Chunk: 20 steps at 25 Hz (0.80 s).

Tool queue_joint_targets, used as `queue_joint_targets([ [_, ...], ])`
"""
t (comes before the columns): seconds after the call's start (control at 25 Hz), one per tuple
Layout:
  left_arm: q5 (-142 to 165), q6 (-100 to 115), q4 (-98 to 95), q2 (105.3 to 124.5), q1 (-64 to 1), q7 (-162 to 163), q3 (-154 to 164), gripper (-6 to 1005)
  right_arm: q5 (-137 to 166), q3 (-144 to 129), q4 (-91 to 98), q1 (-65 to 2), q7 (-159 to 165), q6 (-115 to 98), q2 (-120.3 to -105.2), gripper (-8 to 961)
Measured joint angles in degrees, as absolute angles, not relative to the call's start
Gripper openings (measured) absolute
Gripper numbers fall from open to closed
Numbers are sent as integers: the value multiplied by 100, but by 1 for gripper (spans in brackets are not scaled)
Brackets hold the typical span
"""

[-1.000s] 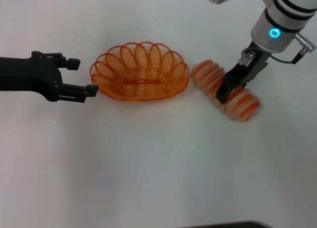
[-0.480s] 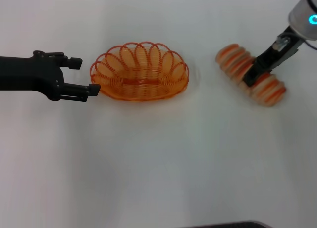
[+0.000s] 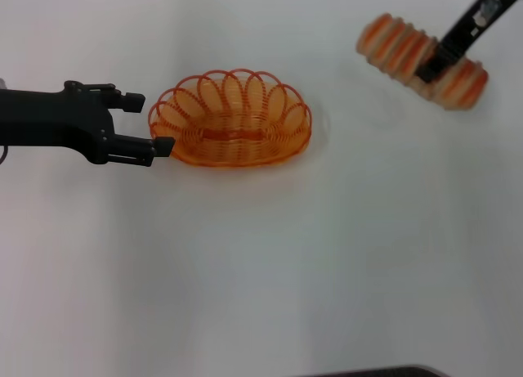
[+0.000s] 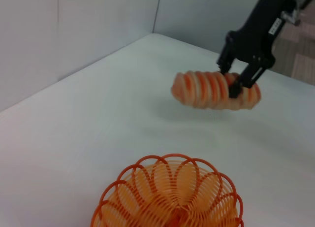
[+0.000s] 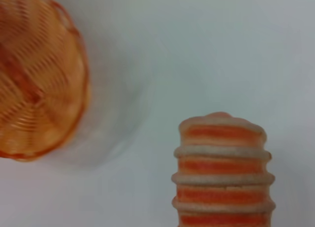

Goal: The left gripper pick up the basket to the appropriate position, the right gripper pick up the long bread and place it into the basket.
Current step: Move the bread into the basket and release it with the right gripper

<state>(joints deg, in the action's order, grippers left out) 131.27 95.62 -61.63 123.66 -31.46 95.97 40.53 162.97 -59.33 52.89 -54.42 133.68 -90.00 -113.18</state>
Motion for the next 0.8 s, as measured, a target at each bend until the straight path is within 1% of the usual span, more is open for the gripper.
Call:
queue_joint_targets([
  [0.12,13087,9560,-6116,12366,-3155,9596,4050,885,16278,-5927,5359,-5719,12766,-9090,-11408,457],
  [0.28,13070,9605,-6124,12366,-3168,9597,4052,885,16250,-5925,5456,-6111,12136,-9137,-11573,419],
  [0.48,13070,9632,-6140,12338,-3155,9597,4050,885,15943,-5954,5509,-6491,11392,-9469,-11748,398],
  [0.64,13083,9633,-6160,12327,-3142,9609,4049,885,15792,-6059,5507,-6763,11089,-9679,-11942,381],
  [0.8,13115,9633,-6164,12325,-3130,9612,4051,885,15491,-6279,5500,-6768,11097,-9773,-11953,356],
])
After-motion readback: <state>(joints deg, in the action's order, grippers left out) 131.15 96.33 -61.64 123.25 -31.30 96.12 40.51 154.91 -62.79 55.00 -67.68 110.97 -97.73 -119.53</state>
